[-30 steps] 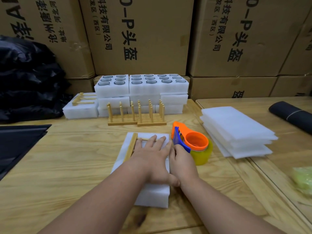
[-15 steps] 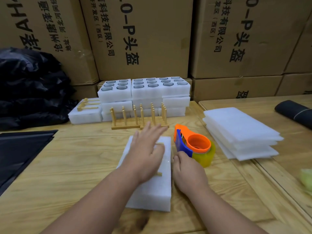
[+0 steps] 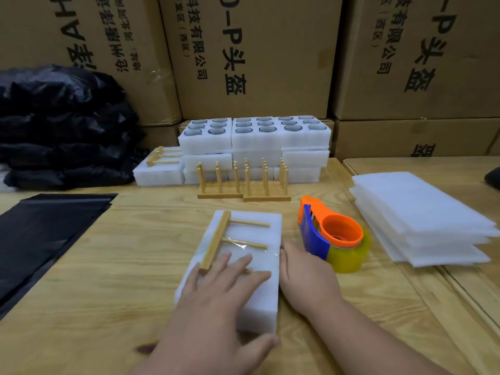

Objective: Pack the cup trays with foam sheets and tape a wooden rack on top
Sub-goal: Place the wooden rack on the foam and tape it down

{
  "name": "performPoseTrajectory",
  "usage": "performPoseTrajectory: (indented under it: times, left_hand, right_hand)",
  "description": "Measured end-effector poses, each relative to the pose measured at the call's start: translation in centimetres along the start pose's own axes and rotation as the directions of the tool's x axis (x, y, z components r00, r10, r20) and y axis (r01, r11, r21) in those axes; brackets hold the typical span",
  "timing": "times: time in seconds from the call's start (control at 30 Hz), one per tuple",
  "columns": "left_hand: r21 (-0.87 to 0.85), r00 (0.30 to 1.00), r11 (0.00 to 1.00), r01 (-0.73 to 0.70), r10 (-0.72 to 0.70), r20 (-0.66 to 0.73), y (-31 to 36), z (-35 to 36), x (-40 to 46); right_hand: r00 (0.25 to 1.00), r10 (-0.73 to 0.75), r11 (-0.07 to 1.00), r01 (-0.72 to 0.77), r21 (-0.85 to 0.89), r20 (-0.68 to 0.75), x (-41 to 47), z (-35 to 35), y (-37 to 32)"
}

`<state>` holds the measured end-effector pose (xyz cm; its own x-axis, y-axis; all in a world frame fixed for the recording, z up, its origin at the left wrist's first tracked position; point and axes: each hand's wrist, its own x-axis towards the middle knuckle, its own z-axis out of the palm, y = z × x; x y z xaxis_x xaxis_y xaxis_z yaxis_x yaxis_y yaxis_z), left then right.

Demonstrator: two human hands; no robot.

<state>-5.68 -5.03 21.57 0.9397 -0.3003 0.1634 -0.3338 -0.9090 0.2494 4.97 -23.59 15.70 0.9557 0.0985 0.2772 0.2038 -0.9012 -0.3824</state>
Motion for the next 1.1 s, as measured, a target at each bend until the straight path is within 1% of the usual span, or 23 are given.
performPoseTrajectory:
  times: [0.03, 0.1, 0.13, 0.17, 0.23, 0.3, 0.4, 0.5, 0.6, 0.77, 0.87, 1.1]
  left_hand:
    - [0.071, 1.0, 0.997, 0.019, -0.02, 0.019, 0.3, 0.5, 0.2]
    - [0.168, 0.999, 0.985, 0.041, -0.041, -0.006, 0.3, 0.9, 0.5]
    - [0.159, 0.996, 0.984, 0.082, -0.088, 0.032, 0.2, 0.7, 0.5]
    - [0.152, 0.993, 0.983, 0.107, -0.113, 0.029, -0.1, 0.7, 0.5]
    - [0.197, 0.99, 0.97, 0.139, -0.132, -0.05, -1.1, 0.9, 0.5]
    - [0.195, 0.986, 0.967, 0.164, -0.158, -0.045, -2.5, 1.0, 0.7]
    - [0.2, 0.972, 0.954, 0.224, -0.206, -0.11, -4.8, 0.9, 1.4]
    - [0.219, 0.952, 0.929, 0.298, -0.274, -0.135, -7.7, 1.1, 2.4]
    - [0.24, 0.936, 0.908, 0.343, -0.309, -0.169, -10.4, 0.3, 3.6]
    - [0.268, 0.914, 0.876, 0.401, -0.362, -0.185, -15.8, -0.7, 6.5]
    - [0.241, 0.906, 0.875, 0.42, -0.389, -0.166, -19.2, -1.7, 8.6]
    - [0.218, 0.913, 0.887, 0.406, -0.383, -0.142, -24.8, -2.8, 11.9]
  right_hand:
    - [1.0, -0.024, 1.0, 0.024, 0.003, 0.017, 0.3, 0.1, -0.2]
    - [0.995, -0.089, 0.996, 0.089, 0.016, 0.045, 0.7, 0.3, -0.7]
    - [0.99, -0.133, 0.991, 0.132, 0.02, 0.053, 0.8, 0.4, -0.9]
    - [0.981, -0.182, 0.983, 0.181, 0.018, 0.061, 0.8, 0.4, -1.2]
    - [0.96, -0.264, 0.964, 0.266, -0.003, 0.088, 1.0, 0.4, -1.6]
    - [0.952, -0.287, 0.956, 0.292, -0.035, 0.107, 1.1, 0.4, -1.9]
    - [0.967, -0.242, 0.966, 0.248, -0.07, 0.081, 1.1, 0.5, -1.8]
    - [0.98, -0.193, 0.977, 0.196, -0.078, 0.047, 1.0, 0.6, -1.8]
    - [0.986, -0.156, 0.985, 0.159, -0.07, 0.053, 1.0, 0.6, -1.8]
    - [0.985, -0.156, 0.986, 0.159, -0.047, 0.068, 1.0, 0.1, -2.1]
    - [0.982, -0.168, 0.984, 0.172, -0.044, 0.087, 1.0, -0.2, -2.3]
    - [0.98, -0.148, 0.987, 0.155, -0.047, 0.135, 1.4, -0.5, -2.7]
